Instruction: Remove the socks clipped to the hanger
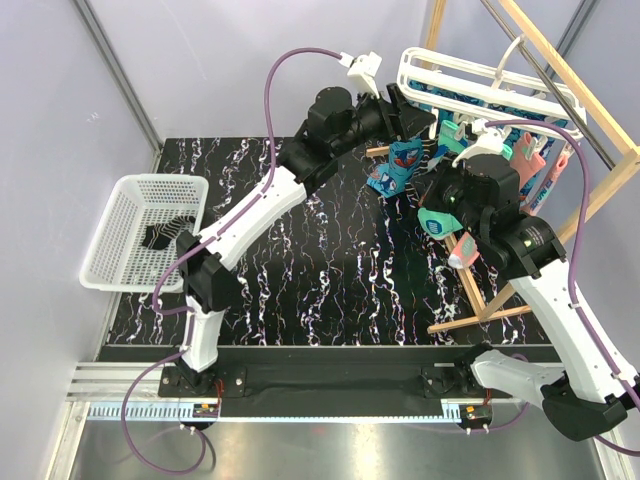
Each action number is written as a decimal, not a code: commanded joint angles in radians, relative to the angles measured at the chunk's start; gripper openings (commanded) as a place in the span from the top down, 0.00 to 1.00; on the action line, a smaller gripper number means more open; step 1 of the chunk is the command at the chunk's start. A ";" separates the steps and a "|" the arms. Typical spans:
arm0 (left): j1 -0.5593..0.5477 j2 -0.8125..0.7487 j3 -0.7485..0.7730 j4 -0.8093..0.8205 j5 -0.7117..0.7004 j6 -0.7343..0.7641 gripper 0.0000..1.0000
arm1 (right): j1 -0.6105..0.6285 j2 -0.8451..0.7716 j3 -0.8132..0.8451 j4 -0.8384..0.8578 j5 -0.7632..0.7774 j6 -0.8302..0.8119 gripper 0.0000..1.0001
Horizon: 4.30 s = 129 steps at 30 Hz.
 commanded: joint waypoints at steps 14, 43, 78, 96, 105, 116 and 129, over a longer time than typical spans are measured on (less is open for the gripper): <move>-0.025 0.006 0.067 0.074 -0.044 0.052 0.41 | -0.004 -0.003 0.012 0.042 -0.026 -0.002 1.00; -0.025 -0.046 0.007 0.046 -0.051 0.061 0.70 | -0.004 -0.007 0.014 0.007 -0.026 0.003 1.00; -0.058 -0.600 -0.811 0.232 0.302 0.240 0.24 | -0.004 -0.012 0.074 0.068 -0.153 0.182 1.00; -0.080 -0.499 -0.774 0.292 0.308 0.082 0.93 | -0.004 -0.090 -0.077 0.159 -0.187 0.229 0.96; -0.068 -0.583 -0.849 0.235 0.250 0.087 1.00 | -0.004 -0.108 -0.080 0.147 -0.172 0.198 0.67; 0.359 -0.781 -0.983 -0.170 0.075 0.087 1.00 | -0.003 -0.165 -0.063 0.093 -0.135 0.132 0.05; 0.971 -0.933 -1.105 -0.351 -0.182 0.082 1.00 | -0.004 -0.182 -0.083 0.073 -0.130 0.060 0.00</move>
